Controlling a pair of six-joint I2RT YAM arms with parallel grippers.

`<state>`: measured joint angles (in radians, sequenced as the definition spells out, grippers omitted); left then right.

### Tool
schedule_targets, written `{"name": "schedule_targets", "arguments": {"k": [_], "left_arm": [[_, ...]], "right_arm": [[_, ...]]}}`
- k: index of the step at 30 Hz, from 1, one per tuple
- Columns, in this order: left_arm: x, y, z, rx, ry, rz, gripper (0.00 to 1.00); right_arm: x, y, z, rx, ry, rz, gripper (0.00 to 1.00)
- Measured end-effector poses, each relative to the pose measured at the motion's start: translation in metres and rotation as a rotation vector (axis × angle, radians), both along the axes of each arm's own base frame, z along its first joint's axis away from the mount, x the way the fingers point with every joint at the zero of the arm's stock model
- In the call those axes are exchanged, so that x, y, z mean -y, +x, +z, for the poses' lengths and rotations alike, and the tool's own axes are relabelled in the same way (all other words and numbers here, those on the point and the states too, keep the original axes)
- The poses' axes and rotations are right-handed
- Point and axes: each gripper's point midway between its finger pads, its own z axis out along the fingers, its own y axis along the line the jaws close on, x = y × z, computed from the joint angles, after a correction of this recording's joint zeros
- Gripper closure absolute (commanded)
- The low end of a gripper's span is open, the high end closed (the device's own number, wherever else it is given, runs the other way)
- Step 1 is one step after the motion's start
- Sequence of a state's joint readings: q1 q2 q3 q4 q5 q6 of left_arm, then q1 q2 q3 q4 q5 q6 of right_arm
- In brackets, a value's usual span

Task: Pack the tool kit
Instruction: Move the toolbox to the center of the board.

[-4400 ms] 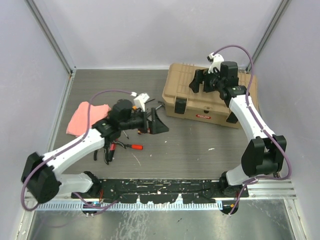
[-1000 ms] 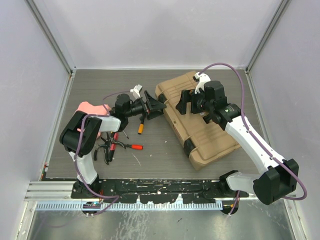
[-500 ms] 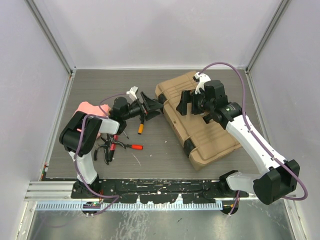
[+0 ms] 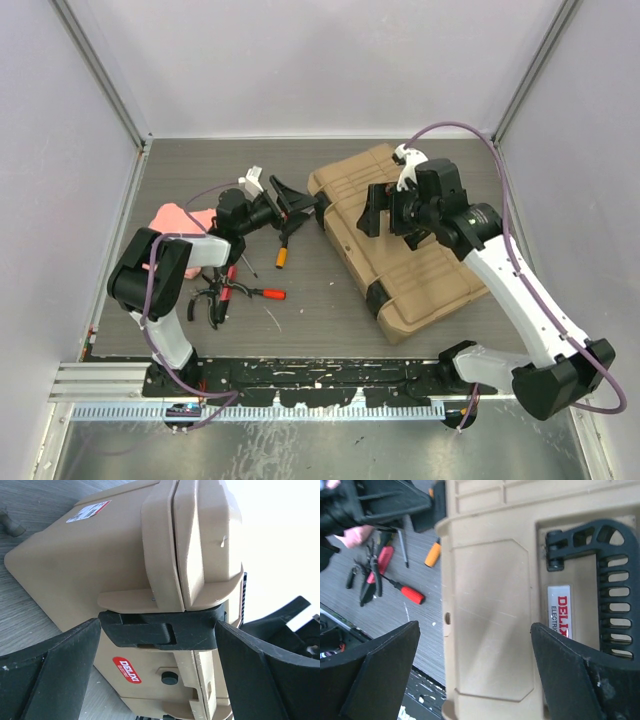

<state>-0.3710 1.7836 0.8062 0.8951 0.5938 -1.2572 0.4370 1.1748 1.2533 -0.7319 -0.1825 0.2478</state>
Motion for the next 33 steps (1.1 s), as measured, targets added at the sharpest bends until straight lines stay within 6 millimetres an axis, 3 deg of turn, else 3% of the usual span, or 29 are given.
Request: {"name": "schedule_targets", "arguments": {"k": [7,10,24,33], "left_arm": [[0.000,-0.001,-0.003,-0.011,0.006,-0.001,0.02],[0.000,-0.001,-0.003,-0.012,0.006,-0.001,0.02],[0.007,0.006,-0.010,-0.019,-0.110,-0.038,0.02],[0.004,0.014,-0.049,-0.120,-0.117,-0.012,0.02]], "right_arm": [[0.006,0.001,0.054,0.135,0.026,-0.039,0.00],[0.005,0.004,0.062,0.153,0.029,-0.039,0.00],[-0.034,0.036,0.022,0.021,0.015,0.098,0.00],[-0.044,0.074,0.018,0.083,-0.040,0.119,0.00]]}}
